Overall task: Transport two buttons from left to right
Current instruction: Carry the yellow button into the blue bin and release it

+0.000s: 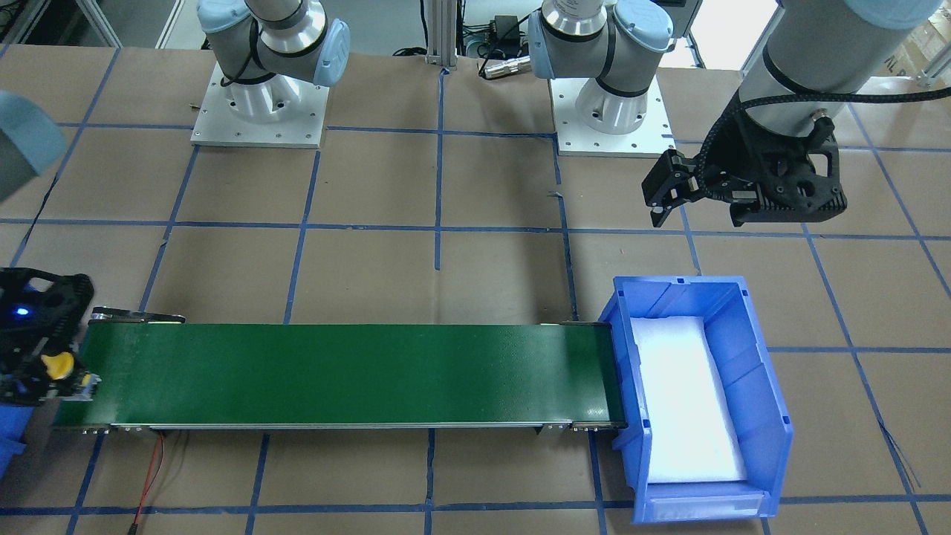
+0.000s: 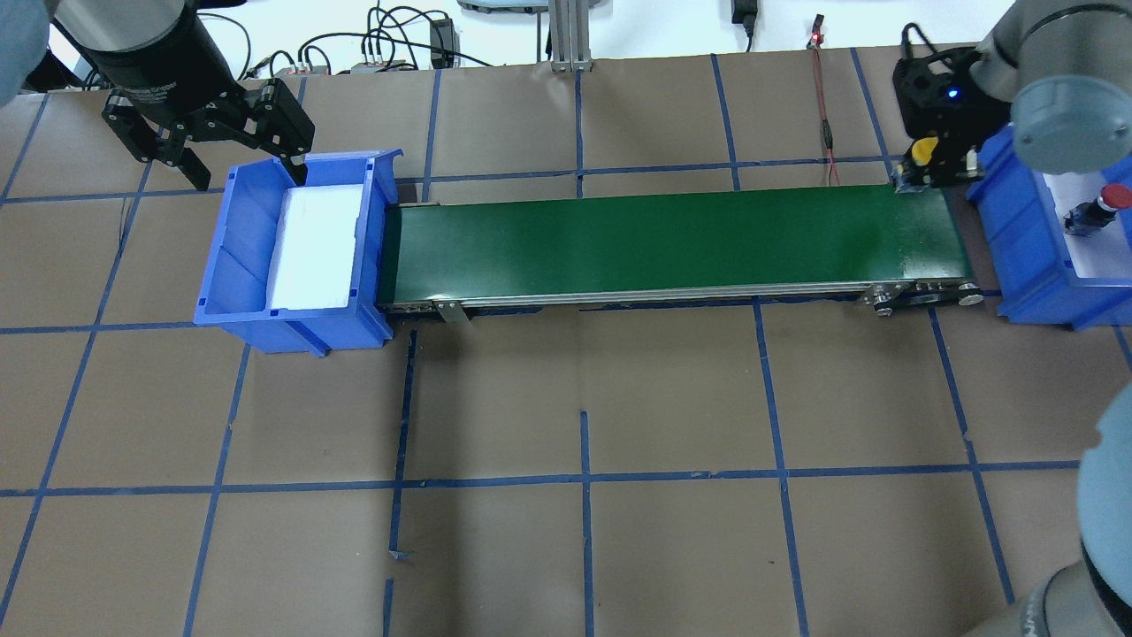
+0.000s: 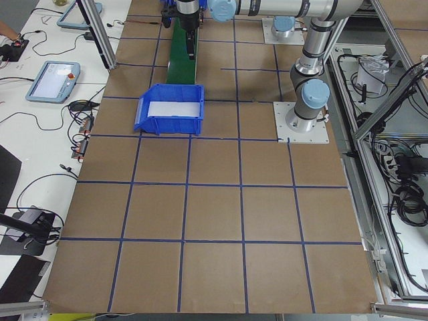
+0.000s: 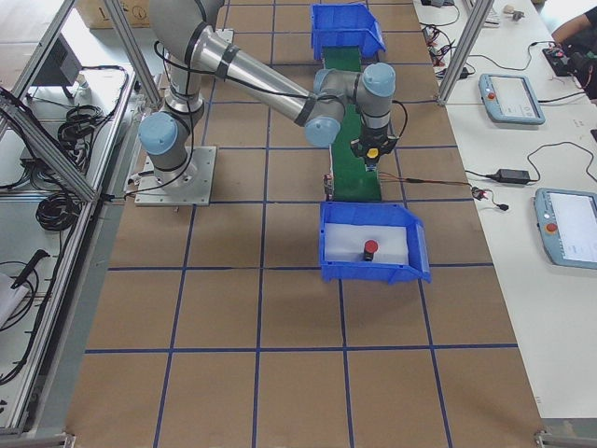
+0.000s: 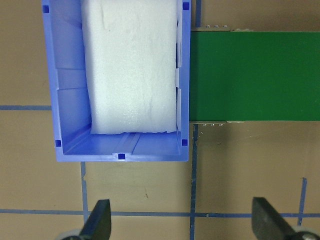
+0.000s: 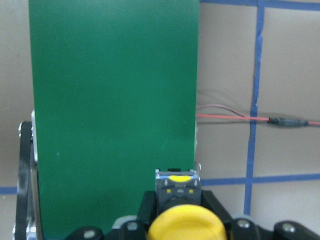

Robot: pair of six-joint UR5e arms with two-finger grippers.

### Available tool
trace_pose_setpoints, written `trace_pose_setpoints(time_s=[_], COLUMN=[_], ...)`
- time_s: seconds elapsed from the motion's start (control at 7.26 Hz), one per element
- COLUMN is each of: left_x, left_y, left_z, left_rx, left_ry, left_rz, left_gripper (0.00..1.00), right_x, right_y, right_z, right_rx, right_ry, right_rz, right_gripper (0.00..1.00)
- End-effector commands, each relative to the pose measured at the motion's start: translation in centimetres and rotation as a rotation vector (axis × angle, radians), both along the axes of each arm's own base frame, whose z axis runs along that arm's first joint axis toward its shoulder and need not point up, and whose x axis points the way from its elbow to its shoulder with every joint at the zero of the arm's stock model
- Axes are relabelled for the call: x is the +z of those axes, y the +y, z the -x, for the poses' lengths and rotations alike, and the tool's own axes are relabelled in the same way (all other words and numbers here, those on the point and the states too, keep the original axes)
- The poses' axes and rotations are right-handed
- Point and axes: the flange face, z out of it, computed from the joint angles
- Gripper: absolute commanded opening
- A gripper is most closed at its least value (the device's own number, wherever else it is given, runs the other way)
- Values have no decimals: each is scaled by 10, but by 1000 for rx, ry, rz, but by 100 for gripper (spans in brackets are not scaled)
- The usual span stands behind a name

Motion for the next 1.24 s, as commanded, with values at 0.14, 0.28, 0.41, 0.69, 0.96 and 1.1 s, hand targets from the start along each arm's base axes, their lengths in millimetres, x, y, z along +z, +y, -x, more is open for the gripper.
trace_pose_setpoints(time_s=[0.14,0.28,0.41,0.69,0.96,1.1], left_x=[0,0,-1,-1,-1,-1], left_y=[0,0,-1,0,0,0], left_z=[0,0,0,0,1,1], left_rx=[0,0,0,0,-2,-2], left_ry=[0,0,0,-1,0,0], left_rz=[0,0,-2,-2,-2,-2], left_gripper=[100,100,100,100,100,100], right_x=[27,21,12,-47,-81,-86], right_y=[24,26,24,5,3,4], right_z=[174,179,180,192,194,194], right_rx=[-63,-51,-26,11,1,3], right_ry=[-1,-7,-18,-62,-90,-95], right_rz=[-27,-34,-35,-70,-114,-121], right_gripper=[5,5,5,5,6,11])
